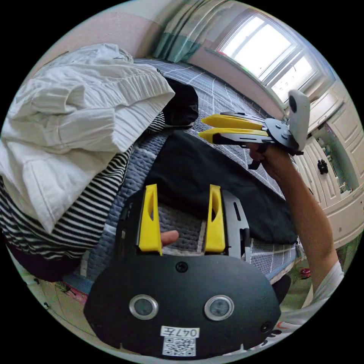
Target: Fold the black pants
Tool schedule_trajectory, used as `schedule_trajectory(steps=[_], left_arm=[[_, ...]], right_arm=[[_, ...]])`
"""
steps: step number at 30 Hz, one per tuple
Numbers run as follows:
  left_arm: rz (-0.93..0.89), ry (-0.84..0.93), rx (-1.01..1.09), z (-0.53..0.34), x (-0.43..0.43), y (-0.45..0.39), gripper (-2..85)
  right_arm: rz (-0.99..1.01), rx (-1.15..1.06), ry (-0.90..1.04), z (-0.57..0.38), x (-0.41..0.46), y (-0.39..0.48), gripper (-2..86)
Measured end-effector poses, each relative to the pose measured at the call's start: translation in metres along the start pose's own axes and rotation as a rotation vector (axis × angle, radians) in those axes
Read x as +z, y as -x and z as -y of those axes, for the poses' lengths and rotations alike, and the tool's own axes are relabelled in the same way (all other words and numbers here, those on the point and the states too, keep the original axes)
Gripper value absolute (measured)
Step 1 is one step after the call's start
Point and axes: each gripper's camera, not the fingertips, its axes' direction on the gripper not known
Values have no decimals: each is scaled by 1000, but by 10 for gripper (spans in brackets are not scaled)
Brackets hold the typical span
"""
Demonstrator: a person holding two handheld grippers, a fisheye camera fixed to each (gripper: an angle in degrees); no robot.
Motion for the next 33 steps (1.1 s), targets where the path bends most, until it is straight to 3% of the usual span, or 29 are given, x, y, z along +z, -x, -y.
schedule_trajectory(steps=[10, 15, 21, 25, 33], left_arm=[[18, 9, 6, -19, 2, -3, 236], [90, 12, 28, -17, 11, -20, 228], [95, -14, 10, -21, 16, -26, 156], [5, -100, -15, -22, 13, -24, 18], [-98, -212, 186, -38, 8, -86, -4]], right_arm=[[92, -44, 120, 41, 80, -38, 100], [114, -71, 159, 45, 99, -36, 38], [41, -200, 198, 53, 101, -23, 8], [7, -227, 175, 49, 94, -24, 6], [62, -107, -86, -1, 1, -55, 7]])
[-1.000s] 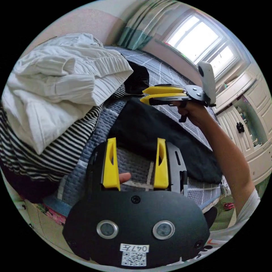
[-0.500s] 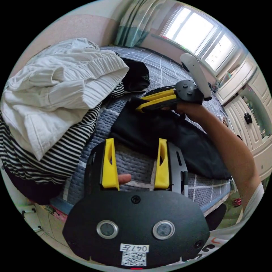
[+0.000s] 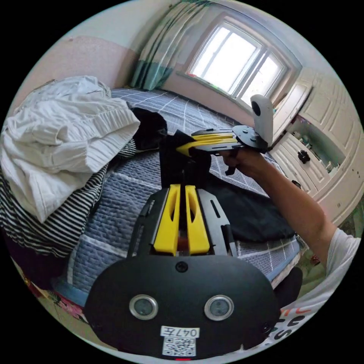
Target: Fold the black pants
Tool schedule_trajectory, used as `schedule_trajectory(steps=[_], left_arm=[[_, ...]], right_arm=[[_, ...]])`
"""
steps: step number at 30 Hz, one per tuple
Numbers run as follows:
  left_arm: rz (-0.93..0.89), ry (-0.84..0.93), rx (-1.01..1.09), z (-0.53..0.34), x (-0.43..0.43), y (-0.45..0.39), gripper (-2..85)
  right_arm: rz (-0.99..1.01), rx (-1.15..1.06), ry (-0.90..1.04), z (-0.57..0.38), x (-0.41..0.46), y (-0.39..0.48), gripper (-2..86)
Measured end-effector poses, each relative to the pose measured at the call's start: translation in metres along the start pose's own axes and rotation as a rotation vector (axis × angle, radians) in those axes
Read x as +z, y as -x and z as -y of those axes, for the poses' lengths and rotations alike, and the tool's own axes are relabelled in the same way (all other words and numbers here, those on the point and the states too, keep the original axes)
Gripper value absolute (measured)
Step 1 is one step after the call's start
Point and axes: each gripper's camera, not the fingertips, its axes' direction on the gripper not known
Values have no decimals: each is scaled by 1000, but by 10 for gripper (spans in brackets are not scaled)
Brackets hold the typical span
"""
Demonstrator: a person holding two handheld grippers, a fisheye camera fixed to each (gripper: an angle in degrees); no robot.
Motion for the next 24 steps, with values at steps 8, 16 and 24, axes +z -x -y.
schedule_trajectory(steps=[8, 16, 24], left_arm=[[-225, 29, 197, -2, 28, -121, -2], [-376, 210, 227, -29, 143, -265, 18], [-506, 348, 296, -44, 189, -336, 180]], right_arm=[[59, 75, -70, -124, -122, -2, 7], [62, 111, 38, -278, -205, 0, 15], [-137, 419, 41, -417, -304, 9, 35]])
